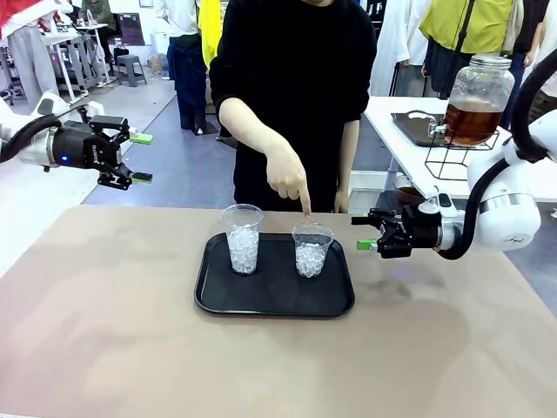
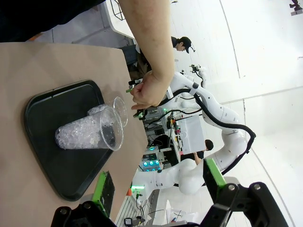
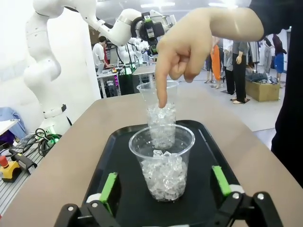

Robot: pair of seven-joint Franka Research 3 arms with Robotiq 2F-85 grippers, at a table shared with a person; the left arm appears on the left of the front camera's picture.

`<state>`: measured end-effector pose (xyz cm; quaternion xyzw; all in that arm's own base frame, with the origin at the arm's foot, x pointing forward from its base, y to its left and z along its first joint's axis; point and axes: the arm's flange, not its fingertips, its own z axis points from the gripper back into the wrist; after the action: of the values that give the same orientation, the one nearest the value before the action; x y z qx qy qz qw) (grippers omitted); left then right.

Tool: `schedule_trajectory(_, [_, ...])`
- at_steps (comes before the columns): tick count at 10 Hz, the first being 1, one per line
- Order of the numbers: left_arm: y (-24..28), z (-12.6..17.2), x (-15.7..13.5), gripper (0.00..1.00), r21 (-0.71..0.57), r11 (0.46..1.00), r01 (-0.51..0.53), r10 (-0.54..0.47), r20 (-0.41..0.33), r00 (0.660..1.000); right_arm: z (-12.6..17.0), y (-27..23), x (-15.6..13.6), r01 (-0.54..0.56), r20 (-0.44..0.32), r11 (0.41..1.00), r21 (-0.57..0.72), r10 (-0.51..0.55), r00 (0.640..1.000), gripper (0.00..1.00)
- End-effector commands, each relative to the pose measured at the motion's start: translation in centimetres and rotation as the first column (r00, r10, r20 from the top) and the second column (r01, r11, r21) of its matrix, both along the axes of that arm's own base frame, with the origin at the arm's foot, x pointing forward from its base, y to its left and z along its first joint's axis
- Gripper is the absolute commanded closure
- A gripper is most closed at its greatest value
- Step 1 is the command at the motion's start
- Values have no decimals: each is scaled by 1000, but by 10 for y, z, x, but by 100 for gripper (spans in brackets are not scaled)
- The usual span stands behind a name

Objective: Pour the drink into the iced cup.
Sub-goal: Pick up the iced cup indicated by the human and present it to them.

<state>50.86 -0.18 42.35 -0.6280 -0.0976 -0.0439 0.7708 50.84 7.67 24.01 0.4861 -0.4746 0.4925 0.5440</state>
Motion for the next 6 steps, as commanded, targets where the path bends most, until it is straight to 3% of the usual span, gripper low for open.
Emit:
schedule_trajectory(1, [0, 0, -2, 0, 2, 1000, -4, 4, 1, 1000, -9, 13, 12, 32, 14, 999, -9, -32, 999, 0])
schedule_trajectory(6, [0, 0, -2, 0, 2, 1000, -4, 4, 1, 1000, -33, 29, 24, 49, 21, 999, -8, -49, 999, 0])
